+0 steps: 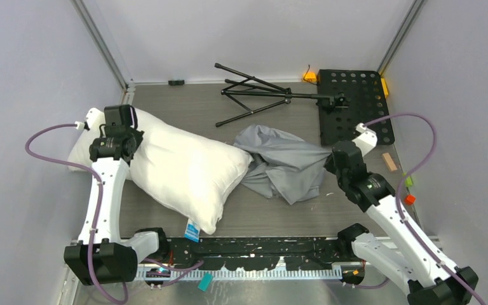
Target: Remove the pillowcase from the pillow
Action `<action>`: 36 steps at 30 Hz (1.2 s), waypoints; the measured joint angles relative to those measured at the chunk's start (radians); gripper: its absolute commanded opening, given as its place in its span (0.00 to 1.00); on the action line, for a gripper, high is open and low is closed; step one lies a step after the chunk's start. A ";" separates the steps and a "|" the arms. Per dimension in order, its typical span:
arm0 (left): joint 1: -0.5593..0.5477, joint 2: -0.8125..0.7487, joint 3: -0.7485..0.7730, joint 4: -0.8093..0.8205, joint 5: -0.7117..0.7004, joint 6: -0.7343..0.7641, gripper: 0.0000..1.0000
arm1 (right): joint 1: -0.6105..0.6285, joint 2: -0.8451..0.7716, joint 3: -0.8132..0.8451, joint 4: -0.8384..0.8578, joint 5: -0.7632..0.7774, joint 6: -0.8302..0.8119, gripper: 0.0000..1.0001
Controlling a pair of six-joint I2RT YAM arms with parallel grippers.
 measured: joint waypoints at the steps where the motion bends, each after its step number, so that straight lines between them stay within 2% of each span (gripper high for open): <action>1: 0.001 0.000 0.000 -0.001 -0.004 0.002 0.00 | 0.000 -0.026 0.000 -0.014 0.048 0.000 0.00; 5: 0.001 0.001 0.003 0.000 0.011 -0.002 0.00 | 0.000 -0.093 0.005 -0.039 0.159 -0.022 0.00; 10: 0.002 0.028 0.020 0.050 0.120 -0.030 0.00 | 0.000 -0.073 0.100 -0.021 0.141 -0.084 0.00; 14: 0.005 0.119 0.085 0.132 0.308 -0.083 0.00 | 0.000 0.048 0.295 0.018 0.071 -0.135 0.00; 17: -0.009 0.238 0.211 0.156 0.435 -0.125 0.00 | 0.000 0.202 0.512 0.035 -0.010 -0.173 0.00; 22: -0.028 0.383 0.396 0.275 0.592 -0.193 0.00 | 0.000 0.397 0.840 0.041 -0.118 -0.202 0.00; 24: -0.029 0.399 0.432 0.311 0.619 -0.201 0.01 | 0.000 0.428 0.909 0.052 -0.145 -0.203 0.00; 25: -0.029 0.399 0.435 0.326 0.623 -0.199 0.10 | 0.000 0.434 0.929 0.059 -0.157 -0.203 0.00; 26: -0.028 0.395 0.435 0.334 0.624 -0.195 0.29 | 0.000 0.434 0.935 0.066 -0.167 -0.200 0.06; 28: -0.027 0.385 0.422 0.335 0.603 -0.176 0.73 | 0.000 0.431 0.936 0.070 -0.185 -0.196 0.50; 29: -0.027 0.372 0.401 0.332 0.577 -0.165 0.92 | 0.000 0.431 0.934 0.070 -0.191 -0.189 0.64; 30: -0.026 0.353 0.369 0.330 0.542 -0.159 0.99 | 0.000 0.431 0.929 0.072 -0.196 -0.189 0.70; 35: -0.010 0.238 0.163 0.299 0.361 -0.103 1.00 | 0.000 0.425 0.872 0.057 -0.204 -0.211 0.80; 36: -0.008 0.222 0.130 0.293 0.339 -0.086 1.00 | 0.000 0.418 0.843 0.058 -0.198 -0.219 0.85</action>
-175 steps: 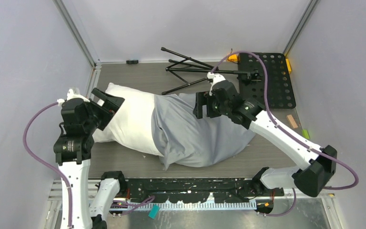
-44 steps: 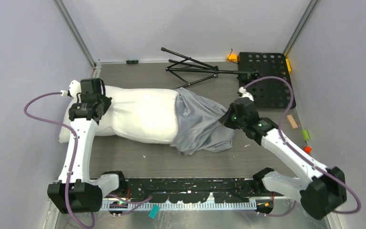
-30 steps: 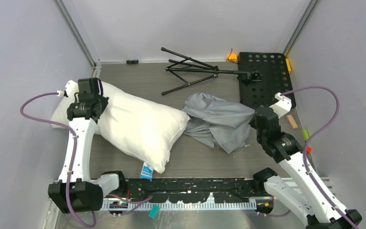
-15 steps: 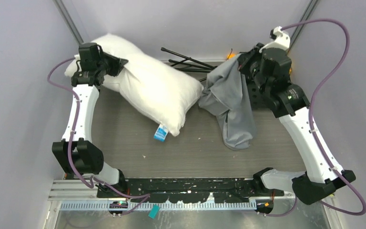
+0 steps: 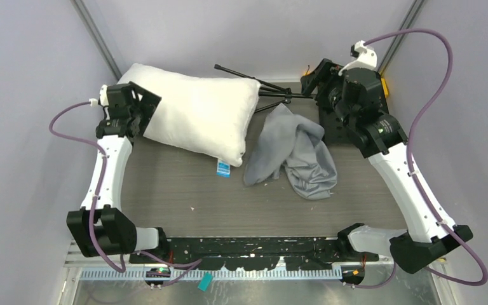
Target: Remove the pillowcase from the pillow
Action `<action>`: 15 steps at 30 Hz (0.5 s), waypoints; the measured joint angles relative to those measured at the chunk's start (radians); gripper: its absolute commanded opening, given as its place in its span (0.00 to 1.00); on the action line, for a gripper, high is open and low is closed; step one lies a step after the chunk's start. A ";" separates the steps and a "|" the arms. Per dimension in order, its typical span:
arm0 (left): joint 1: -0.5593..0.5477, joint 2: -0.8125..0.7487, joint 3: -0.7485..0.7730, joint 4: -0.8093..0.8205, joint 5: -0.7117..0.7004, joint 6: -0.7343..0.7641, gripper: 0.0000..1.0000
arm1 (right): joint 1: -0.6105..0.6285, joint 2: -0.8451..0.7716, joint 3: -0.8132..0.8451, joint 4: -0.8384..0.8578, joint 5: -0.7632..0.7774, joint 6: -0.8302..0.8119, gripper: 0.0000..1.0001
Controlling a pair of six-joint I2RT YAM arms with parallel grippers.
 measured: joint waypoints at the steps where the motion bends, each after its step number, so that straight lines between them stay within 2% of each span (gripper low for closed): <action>1: 0.001 -0.012 -0.024 0.001 -0.011 0.021 1.00 | 0.000 -0.009 -0.027 -0.001 0.008 -0.005 0.91; 4: 0.002 -0.055 -0.089 0.008 -0.026 0.114 1.00 | 0.000 -0.056 -0.157 0.008 0.061 -0.019 0.99; 8: 0.001 -0.180 -0.206 0.057 -0.056 0.244 1.00 | -0.013 -0.142 -0.377 0.030 0.157 -0.028 1.00; 12: 0.000 -0.404 -0.420 0.178 -0.105 0.359 0.93 | -0.075 -0.225 -0.591 0.072 0.213 -0.024 1.00; 15: -0.015 -0.531 -0.576 0.265 -0.166 0.416 0.93 | -0.136 -0.275 -0.711 0.103 0.222 -0.021 1.00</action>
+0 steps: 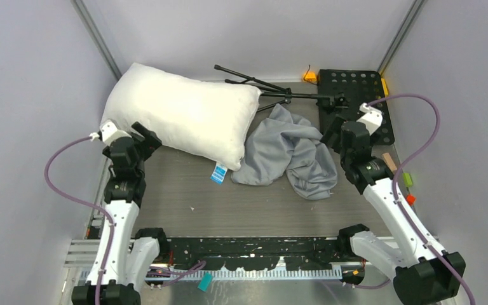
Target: Remove the pillowcase from the pillow
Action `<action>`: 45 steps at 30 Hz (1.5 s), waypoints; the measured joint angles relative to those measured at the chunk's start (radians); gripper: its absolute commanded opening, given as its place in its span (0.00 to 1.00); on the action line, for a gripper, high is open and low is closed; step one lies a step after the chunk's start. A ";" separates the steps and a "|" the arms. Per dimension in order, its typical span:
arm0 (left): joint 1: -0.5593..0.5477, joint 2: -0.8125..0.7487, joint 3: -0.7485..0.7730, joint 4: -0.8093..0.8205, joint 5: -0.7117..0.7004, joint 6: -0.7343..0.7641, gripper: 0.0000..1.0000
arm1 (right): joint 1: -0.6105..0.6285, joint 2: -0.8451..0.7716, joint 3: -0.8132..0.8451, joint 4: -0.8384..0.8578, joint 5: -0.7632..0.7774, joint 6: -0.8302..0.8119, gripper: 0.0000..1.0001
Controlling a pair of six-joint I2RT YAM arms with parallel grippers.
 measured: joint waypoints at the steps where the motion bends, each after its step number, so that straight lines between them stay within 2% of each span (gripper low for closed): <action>1: -0.010 -0.019 -0.041 0.026 -0.026 0.021 0.94 | -0.023 -0.014 -0.032 0.018 -0.002 -0.002 1.00; 6: -0.124 -0.012 -0.173 0.176 -0.132 0.131 1.00 | -0.079 -0.087 -0.166 0.144 -0.038 -0.044 1.00; 10: -0.196 0.051 -0.272 0.323 -0.184 0.250 1.00 | -0.082 -0.135 -0.346 0.402 -0.043 -0.099 0.98; 14: -0.213 0.119 -0.360 0.476 -0.194 0.357 1.00 | -0.088 -0.079 -0.505 0.613 -0.043 -0.164 0.99; 23: -0.211 0.487 -0.402 0.811 -0.159 0.501 1.00 | -0.135 0.226 -0.513 0.884 -0.004 -0.292 0.99; 27: -0.187 0.579 -0.402 0.876 -0.087 0.542 0.99 | -0.161 0.386 -0.537 1.053 0.000 -0.330 0.97; 33: -0.114 0.728 -0.398 1.071 0.031 0.546 1.00 | -0.267 0.578 -0.522 1.193 -0.112 -0.314 0.93; 35: -0.111 0.743 -0.398 1.068 0.058 0.548 0.98 | -0.275 0.608 -0.522 1.212 -0.131 -0.309 0.84; 36: -0.111 0.745 -0.398 1.079 0.069 0.549 0.91 | -0.275 0.613 -0.523 1.221 -0.140 -0.307 0.93; 37: -0.111 0.745 -0.398 1.089 0.077 0.550 0.98 | -0.275 0.613 -0.523 1.234 -0.147 -0.305 0.95; 45: -0.116 0.745 -0.398 1.128 0.154 0.594 1.00 | -0.256 0.613 -0.539 1.309 -0.172 -0.322 0.96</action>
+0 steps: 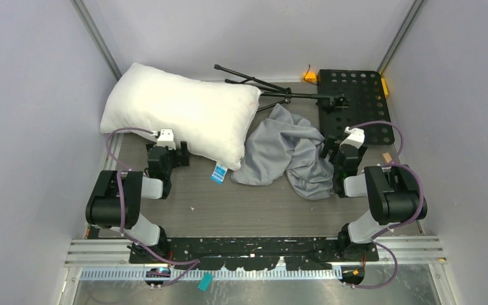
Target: Remove the pillowcase from the pillow
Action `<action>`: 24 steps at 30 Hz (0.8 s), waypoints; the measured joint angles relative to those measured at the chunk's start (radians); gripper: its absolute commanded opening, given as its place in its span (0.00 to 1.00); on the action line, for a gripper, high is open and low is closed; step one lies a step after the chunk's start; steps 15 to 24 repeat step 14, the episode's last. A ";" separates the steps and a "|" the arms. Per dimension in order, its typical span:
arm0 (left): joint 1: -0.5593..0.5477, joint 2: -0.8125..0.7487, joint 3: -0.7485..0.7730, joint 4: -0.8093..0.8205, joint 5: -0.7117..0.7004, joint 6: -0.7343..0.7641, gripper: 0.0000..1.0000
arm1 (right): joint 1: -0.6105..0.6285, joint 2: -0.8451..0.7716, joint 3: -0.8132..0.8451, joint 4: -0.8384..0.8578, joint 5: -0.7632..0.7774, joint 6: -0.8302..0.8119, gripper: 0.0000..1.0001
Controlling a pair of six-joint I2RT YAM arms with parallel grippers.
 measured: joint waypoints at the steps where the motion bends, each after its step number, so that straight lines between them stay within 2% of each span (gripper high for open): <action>1: 0.000 0.000 0.000 0.000 0.003 0.002 1.00 | 0.000 0.000 0.000 0.003 -0.002 -0.003 0.96; 24: 0.000 0.000 0.000 -0.001 0.019 0.009 1.00 | 0.002 0.000 0.000 0.005 -0.013 -0.008 0.96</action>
